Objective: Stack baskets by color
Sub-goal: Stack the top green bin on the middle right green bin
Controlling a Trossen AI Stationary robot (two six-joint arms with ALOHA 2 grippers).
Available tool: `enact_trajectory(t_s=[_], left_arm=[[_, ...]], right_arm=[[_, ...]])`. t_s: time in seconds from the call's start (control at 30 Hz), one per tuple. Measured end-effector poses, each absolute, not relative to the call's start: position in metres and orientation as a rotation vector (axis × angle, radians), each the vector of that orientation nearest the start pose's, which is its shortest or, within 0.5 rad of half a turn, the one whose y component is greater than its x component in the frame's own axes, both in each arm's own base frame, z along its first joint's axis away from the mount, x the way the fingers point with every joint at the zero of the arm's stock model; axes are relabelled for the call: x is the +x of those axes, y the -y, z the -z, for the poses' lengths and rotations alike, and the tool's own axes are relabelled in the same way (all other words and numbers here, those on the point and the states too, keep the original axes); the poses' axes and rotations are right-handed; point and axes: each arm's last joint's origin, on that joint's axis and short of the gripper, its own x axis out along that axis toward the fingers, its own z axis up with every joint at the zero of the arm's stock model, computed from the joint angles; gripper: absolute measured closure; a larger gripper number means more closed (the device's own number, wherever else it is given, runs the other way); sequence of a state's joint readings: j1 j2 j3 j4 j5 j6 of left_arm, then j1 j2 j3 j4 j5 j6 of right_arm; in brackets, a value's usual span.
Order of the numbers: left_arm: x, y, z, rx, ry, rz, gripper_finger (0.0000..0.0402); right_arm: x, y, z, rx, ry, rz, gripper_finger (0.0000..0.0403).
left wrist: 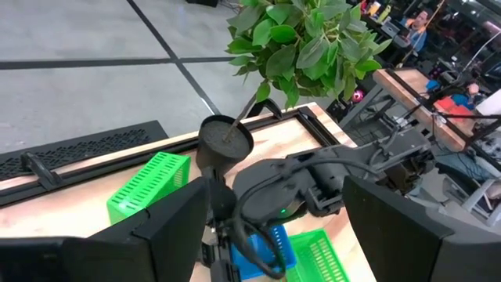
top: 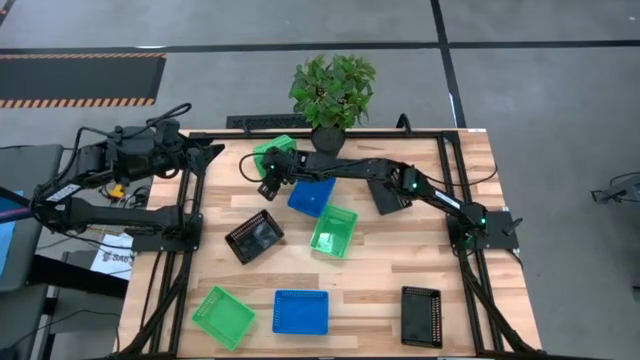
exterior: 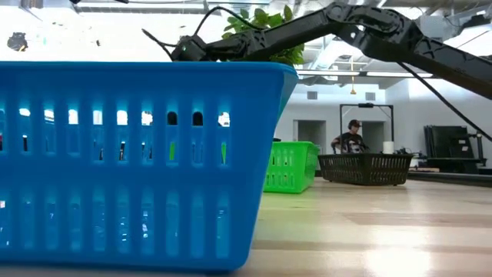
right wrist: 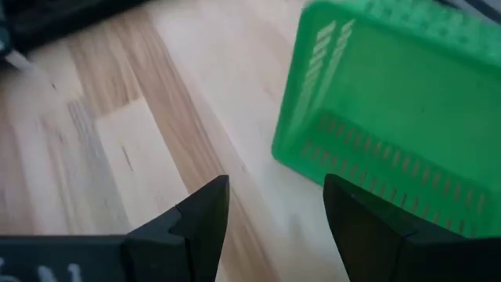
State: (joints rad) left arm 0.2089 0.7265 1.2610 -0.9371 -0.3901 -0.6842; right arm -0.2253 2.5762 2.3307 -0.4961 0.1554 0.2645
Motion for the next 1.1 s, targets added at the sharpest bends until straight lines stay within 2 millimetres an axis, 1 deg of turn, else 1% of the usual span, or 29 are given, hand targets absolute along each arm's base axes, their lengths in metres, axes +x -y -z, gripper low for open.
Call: enact_trajectory(t_s=[0.13,0.2,0.23,0.3,0.37,0.4,0.43,0.5,0.57,0.73,0.83,0.87,0.97,1.1], left_arm=[[0.086,-0.029,-0.418,-0.612,-0.19,-0.704,0.012],[0.086,-0.029,-0.418,-0.607,-0.192,-0.703,0.012],[0.086,-0.029,-0.418,-0.607,-0.192,-0.703,0.012],[0.086,-0.029,-0.418,-0.607,-0.192,-0.704,0.012],[0.085,-0.03,-0.418,-0.597,-0.191,-0.713,0.012],[0.085,-0.03,-0.418,-0.591,-0.191,-0.715,0.012],[0.085,-0.03,-0.418,-0.589,-0.191,-0.716,0.012],[0.085,-0.03,-0.418,-0.589,-0.191,-0.716,0.012],[0.085,-0.03,-0.418,-0.589,-0.19,-0.716,0.012],[0.085,-0.03,-0.418,-0.59,-0.193,-0.712,0.012],[0.085,-0.03,-0.418,-0.589,-0.192,-0.715,0.012],[0.085,-0.03,-0.418,-0.589,-0.192,-0.716,0.012],[0.085,-0.03,-0.418,-0.589,-0.192,-0.716,0.012],[0.085,-0.03,-0.418,-0.588,-0.191,-0.717,0.012]], right_arm=[[0.549,0.131,-0.186,0.274,-0.693,0.46,0.0173],[0.547,0.131,-0.197,0.252,-0.69,0.451,0.0173],[0.546,0.13,-0.207,0.23,-0.676,0.441,0.0173],[0.537,0.128,-0.236,0.157,-0.658,0.414,0.0173],[0.532,0.125,-0.264,0.03,-0.616,0.371,0.0173],[0.529,0.125,-0.273,-0.043,-0.615,0.357,0.0173],[0.527,0.126,-0.276,-0.115,-0.632,0.35,0.0173],[0.527,0.13,-0.27,-0.24,-0.673,0.337,0.0173],[0.526,0.137,-0.256,-0.299,-0.745,0.315,0.0173],[0.527,0.156,-0.236,-0.346,-0.798,0.32,0.0173],[0.53,0.161,-0.216,-0.374,-0.849,0.315,0.0173],[0.53,0.162,-0.212,-0.385,-0.863,0.326,0.0173],[0.529,0.165,-0.214,-0.426,-0.879,0.338,0.0173],[0.526,0.17,-0.214,-0.425,-0.89,0.347,0.0173]])
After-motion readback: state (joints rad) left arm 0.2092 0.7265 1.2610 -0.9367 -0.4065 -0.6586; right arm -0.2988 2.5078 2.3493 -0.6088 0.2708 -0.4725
